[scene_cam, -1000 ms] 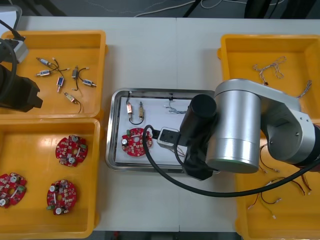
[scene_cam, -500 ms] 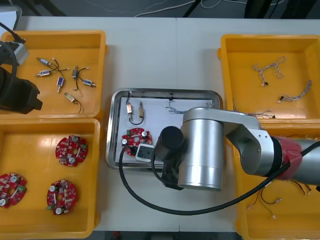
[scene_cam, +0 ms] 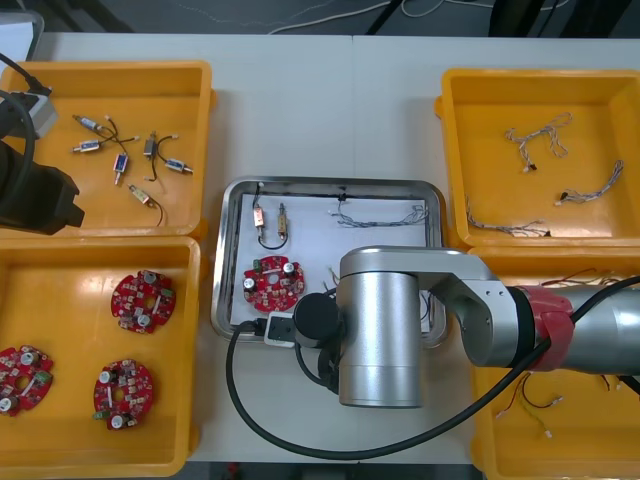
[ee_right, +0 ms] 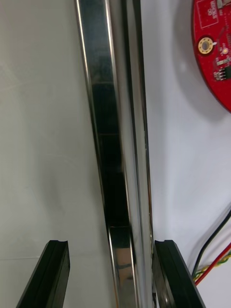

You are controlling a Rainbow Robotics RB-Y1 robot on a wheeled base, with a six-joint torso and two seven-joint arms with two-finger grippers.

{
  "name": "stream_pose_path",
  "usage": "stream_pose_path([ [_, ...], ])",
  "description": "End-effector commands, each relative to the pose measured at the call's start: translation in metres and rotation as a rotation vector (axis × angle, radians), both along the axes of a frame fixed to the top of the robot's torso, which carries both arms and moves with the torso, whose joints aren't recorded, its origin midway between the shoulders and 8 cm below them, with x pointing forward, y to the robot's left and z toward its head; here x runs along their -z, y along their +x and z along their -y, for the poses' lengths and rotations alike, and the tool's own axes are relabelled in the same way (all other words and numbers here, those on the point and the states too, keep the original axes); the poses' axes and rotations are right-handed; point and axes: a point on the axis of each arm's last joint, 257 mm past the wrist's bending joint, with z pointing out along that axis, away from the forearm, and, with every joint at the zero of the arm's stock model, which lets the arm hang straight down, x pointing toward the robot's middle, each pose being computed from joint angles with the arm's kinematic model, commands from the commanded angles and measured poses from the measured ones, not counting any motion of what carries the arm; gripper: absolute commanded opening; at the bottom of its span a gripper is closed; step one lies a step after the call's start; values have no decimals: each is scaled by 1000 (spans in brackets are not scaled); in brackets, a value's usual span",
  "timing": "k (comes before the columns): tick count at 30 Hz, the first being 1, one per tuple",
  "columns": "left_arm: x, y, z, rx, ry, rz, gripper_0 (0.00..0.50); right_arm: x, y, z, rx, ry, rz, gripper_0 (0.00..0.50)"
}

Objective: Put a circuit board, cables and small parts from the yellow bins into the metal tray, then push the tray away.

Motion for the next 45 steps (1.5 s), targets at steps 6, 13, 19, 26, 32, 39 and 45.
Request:
stream_pose_path([
  [6,-15,-4,-17,21,72,33,500,-3,1,-15,-97,-21,43,500],
  [13,-15,-4,-17,21,72,33,500,0,8,-19,-88,-23,57,500],
  [19,-15,-4,-17,21,72,33,500,-1,14,-17,-83,-26,74,19],
  [26,-15,-4,-17,21,72,33,500,-7,24,-11,-85,-30,99,0],
  [32,-15,-4,-17,21,72,33,500,-22,41,-6,-101,-31,144,0],
  [39,-15,-4,-17,21,72,33,500,-35,60,1,-118,-35,188,0],
  [45,-15,-4,-17,21,72,33,500,-48,75,5,-135,-42,227,0],
])
